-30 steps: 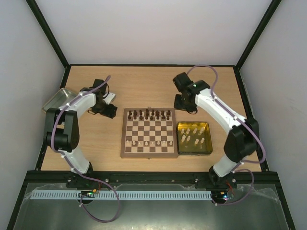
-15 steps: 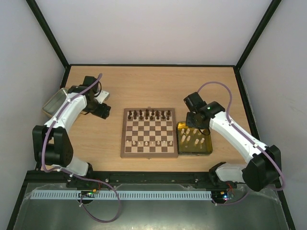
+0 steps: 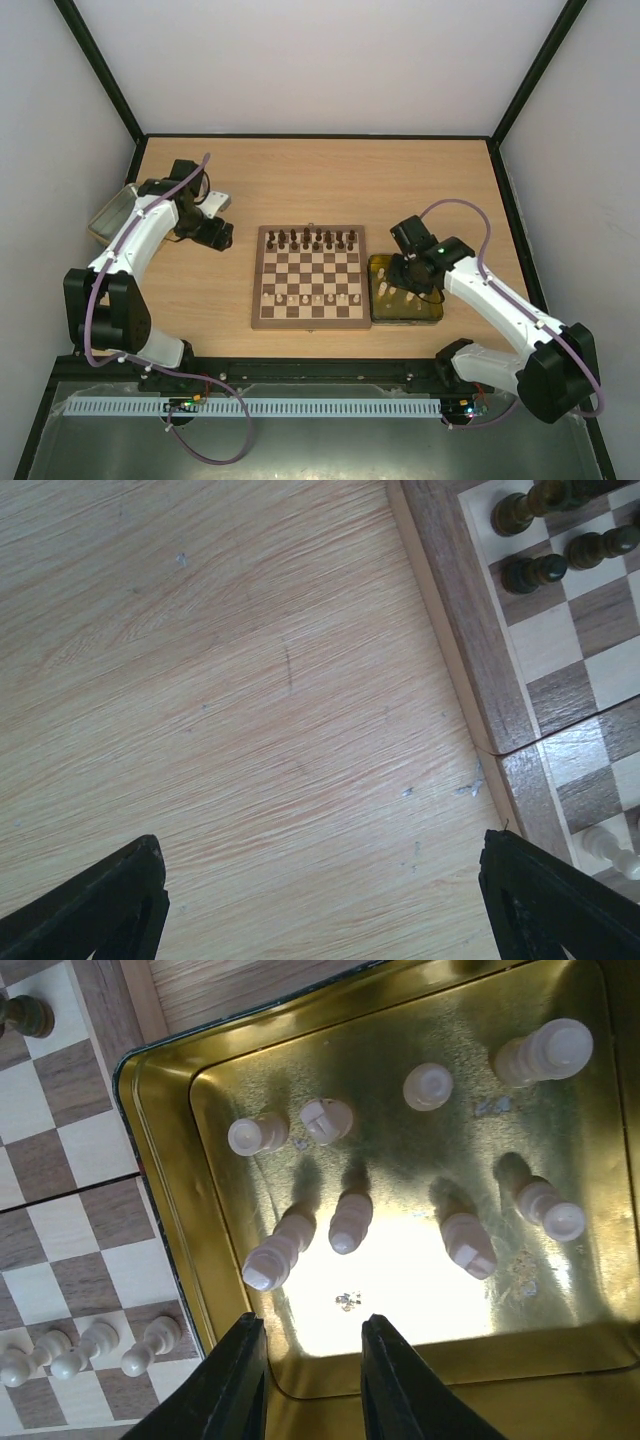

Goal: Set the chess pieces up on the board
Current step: Place the chess piece on the chessboard, then pick up the chess piece from the storage box.

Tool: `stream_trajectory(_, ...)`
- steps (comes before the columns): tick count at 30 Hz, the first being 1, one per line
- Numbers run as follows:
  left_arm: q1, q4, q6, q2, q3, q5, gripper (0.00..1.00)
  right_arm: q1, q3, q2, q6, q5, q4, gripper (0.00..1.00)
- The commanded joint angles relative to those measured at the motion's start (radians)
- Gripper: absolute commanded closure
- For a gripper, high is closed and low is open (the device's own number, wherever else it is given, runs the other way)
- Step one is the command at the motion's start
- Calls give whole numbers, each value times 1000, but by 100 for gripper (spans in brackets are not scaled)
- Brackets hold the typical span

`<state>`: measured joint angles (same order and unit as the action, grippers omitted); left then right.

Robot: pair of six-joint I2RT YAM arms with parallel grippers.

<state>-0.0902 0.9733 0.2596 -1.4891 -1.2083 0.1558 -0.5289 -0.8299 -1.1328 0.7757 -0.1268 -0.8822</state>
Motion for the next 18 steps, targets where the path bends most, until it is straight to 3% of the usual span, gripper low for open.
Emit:
stream_trajectory(1, 7, 23, -39, -1, -29, 32, 14, -1, -5, -28, -41, -8, 36, 76)
stream_trajectory(8, 11, 23, -81, -33, -35, -22, 14, -2, -111, -109, -186, 61, 14, 78)
stream_trajectory(18, 27, -4, -90, -58, -27, -18, 14, 3, -87, -128, -169, 86, 54, 75)
